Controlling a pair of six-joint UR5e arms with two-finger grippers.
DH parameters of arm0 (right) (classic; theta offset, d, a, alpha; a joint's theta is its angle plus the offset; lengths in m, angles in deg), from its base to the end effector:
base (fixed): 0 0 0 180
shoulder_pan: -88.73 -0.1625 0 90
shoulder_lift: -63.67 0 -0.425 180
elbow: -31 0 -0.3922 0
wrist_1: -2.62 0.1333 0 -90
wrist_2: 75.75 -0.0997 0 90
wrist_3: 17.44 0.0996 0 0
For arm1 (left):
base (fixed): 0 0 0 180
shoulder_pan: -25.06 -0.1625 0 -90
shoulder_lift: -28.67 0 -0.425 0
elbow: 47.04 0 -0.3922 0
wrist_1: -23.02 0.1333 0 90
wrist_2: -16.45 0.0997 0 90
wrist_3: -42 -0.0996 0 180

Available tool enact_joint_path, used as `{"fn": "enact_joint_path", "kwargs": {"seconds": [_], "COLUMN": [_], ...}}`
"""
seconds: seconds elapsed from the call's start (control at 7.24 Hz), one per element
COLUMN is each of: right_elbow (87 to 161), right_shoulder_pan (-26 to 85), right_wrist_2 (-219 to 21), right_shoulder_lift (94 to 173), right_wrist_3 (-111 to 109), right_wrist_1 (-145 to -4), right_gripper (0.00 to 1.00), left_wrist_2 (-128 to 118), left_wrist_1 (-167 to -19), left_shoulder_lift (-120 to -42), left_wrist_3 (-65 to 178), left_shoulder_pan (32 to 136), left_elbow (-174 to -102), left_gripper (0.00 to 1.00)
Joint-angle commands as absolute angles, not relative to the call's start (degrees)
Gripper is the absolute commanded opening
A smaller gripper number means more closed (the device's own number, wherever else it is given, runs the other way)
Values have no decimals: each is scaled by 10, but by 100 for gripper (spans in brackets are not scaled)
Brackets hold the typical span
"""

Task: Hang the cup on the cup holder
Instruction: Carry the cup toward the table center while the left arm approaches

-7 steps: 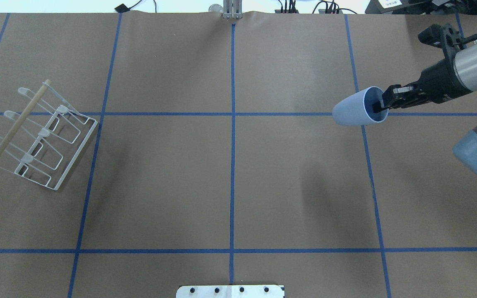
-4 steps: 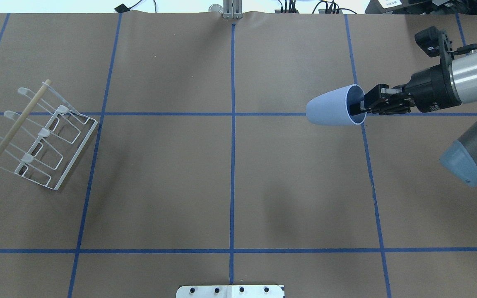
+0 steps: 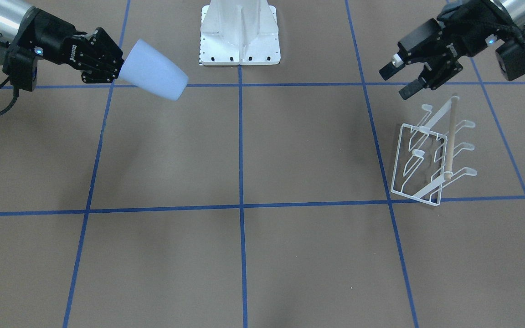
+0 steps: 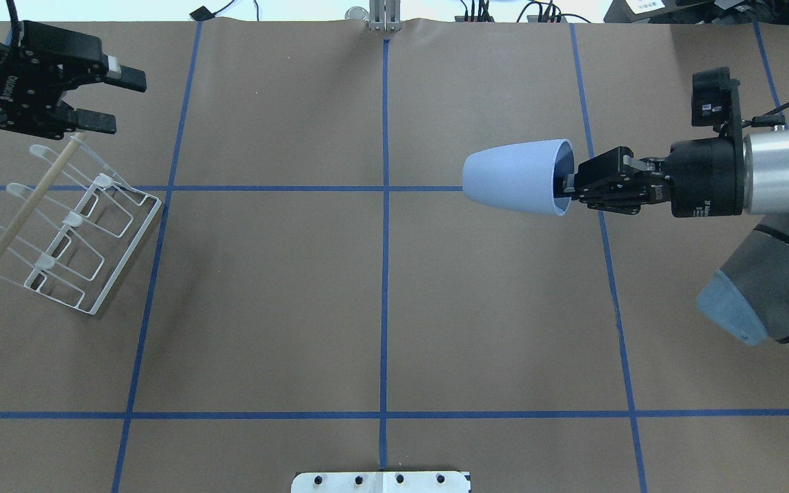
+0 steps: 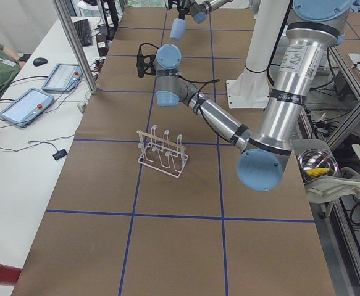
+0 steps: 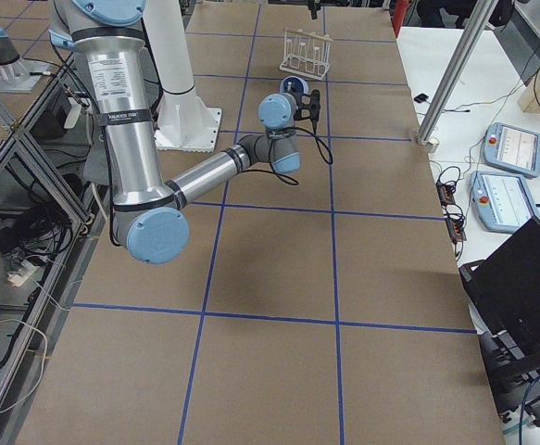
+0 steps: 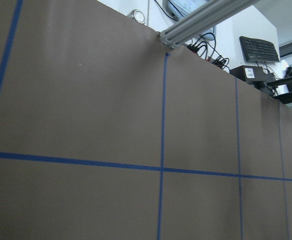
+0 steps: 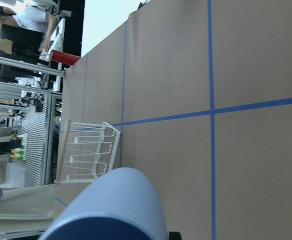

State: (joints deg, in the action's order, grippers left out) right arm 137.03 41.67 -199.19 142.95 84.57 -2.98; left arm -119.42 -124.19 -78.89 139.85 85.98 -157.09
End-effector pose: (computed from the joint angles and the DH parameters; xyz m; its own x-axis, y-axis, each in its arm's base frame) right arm -0.2633 -0.3981 0.2806 -0.2947 -0.0618 0.9536 -0.2039 0.9790 0.0004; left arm 0.1888 -0.4667 0.2232 -0.0761 -0.0588 -0.9954 0.2529 0.9645 -0.0764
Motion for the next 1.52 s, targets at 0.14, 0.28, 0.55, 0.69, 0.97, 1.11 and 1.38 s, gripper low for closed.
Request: {"fn": "enact_joint_path", "kwargs": {"seconds": [0.14,0.28,0.55,0.69,0.97,1.11,1.38], "right_elbow": [1371,1372,1365,1364,1365,1366,1369], "right_shoulder_pan": [511,539,585,590,591,591,591], "right_wrist_2": [-1836,-1790,-1742,-1740,-1741,-1741,-1741], "right_shoulder_lift": [1429,1424,1387,1385,1385,1384,1379], "right_wrist_3": [886,886,881,881,881,881,881], "right_wrist_1": [102,118,133,131,132,132,133], "right_gripper": [0,0,0,0,0,0,0], "left_wrist_2": [-1006,-955,-869,-846,-840,-840,-841], "left_wrist_1": [-1395,-1409,-1441,-1440,-1439,-1438,-1438], "left_shoulder_lift": [-829,-840,-855,-862,-872,-872,-872], "left_wrist_3": [1578,1604,1621,1620,1620,1619,1616], "left_shoulder_pan": [734,697,632,604,586,586,584], "left_elbow": [-1574,-1578,-1579,-1577,-1576,-1575,-1572], "left_gripper": [93,93,93,93,93,93,97]}}
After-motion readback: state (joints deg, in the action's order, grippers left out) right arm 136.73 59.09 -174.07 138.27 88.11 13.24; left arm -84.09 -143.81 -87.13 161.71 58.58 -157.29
